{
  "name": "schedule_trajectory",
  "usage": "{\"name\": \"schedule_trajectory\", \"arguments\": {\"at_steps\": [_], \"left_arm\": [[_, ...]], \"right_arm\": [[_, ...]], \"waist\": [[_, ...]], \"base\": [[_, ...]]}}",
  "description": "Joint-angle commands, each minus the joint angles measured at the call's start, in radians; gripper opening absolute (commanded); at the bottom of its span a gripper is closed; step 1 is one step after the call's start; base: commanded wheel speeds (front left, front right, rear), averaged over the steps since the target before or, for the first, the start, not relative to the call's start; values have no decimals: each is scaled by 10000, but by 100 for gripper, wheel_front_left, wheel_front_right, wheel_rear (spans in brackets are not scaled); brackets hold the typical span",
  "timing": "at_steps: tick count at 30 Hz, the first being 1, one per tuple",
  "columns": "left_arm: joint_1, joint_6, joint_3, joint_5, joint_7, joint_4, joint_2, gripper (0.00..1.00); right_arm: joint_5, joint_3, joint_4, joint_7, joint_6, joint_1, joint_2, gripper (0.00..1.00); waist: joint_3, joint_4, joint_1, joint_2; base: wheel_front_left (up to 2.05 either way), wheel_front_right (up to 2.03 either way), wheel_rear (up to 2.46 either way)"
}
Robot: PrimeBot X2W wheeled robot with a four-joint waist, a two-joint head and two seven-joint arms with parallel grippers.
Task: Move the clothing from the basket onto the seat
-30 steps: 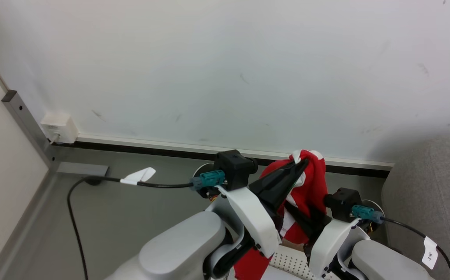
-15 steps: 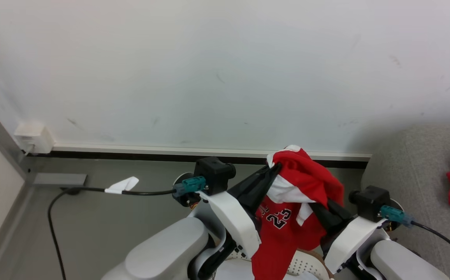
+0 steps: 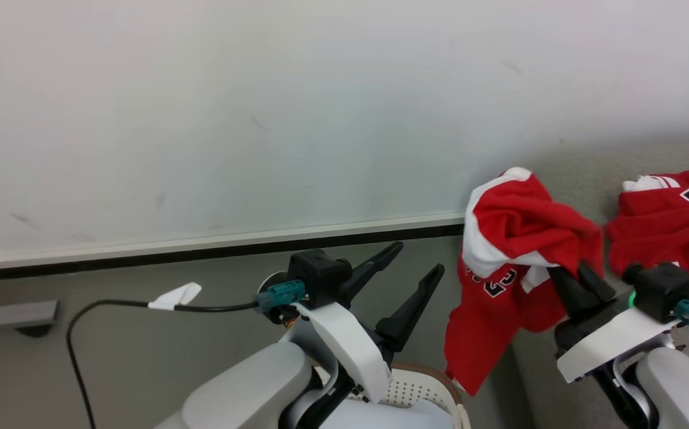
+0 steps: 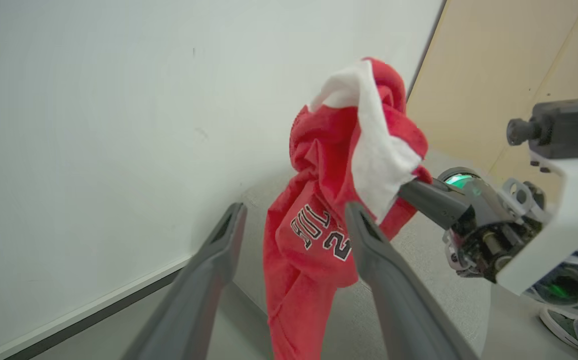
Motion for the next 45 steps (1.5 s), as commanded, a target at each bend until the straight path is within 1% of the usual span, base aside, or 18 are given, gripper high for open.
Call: {"name": "schedule_trajectory", "arguments": {"at_steps": [1,5,8,13,18,19,23,27,32,38,45], "left_arm": [[112,25,20,120,-88,-56,129,100],[137,62,11,249,-138,-112,194,100],[135,3,4,430,-196,-166,247,100],[152,-50,101,773,-280,-255,330,100],[243,-111,173,1048,-348,-183,350,100],[243,-111,173,1048,-348,-183,350,100],[299,-170,248,1253,-353,-149,284,100],[280,-190,262,1468,-362,-50,200,100],[326,-276,356,1707,-357,58,77,100],[284,-405,429,1906,-359,153,-50,100],[-214,-481,420,2114,-282,153,10,100]], "right_arm": [[-238,-335,-204,4,-23,199,-187,0],[-624,-1047,-648,4,-23,354,-528,0],[-862,-1567,-1008,4,-23,471,-767,0],[-1157,-2240,-1601,4,-23,726,-971,0],[-1400,-2703,-2105,4,-23,1007,-1034,0],[-1400,-2703,-2105,4,-23,1007,-1034,0],[-1518,-3000,-2403,4,-23,1202,-1037,0],[-1629,-3216,-2652,4,-23,1377,-977,0],[-1606,-3373,-2815,4,-23,1434,-1067,0],[-1435,-3543,-2933,4,-23,1174,-1283,0],[-857,-3827,-3011,170,-23,56,-2244,0]], "waist": [[88,-462,0,0],[178,-1014,0,0],[286,-1462,0,0],[515,-2235,0,0],[703,-2964,0,0],[703,-2964,0,0],[823,-3487,0,0],[920,-3859,0,0],[1001,-4054,0,0],[1216,-3991,0,0],[2215,-3568,0,0]], "base": [[0,0,0],[0,0,0],[0,0,0],[0,0,0],[0,0,0],[0,0,0],[0,0,0],[0,0,0],[0,0,0],[0,0,0],[0,0,0]]}}
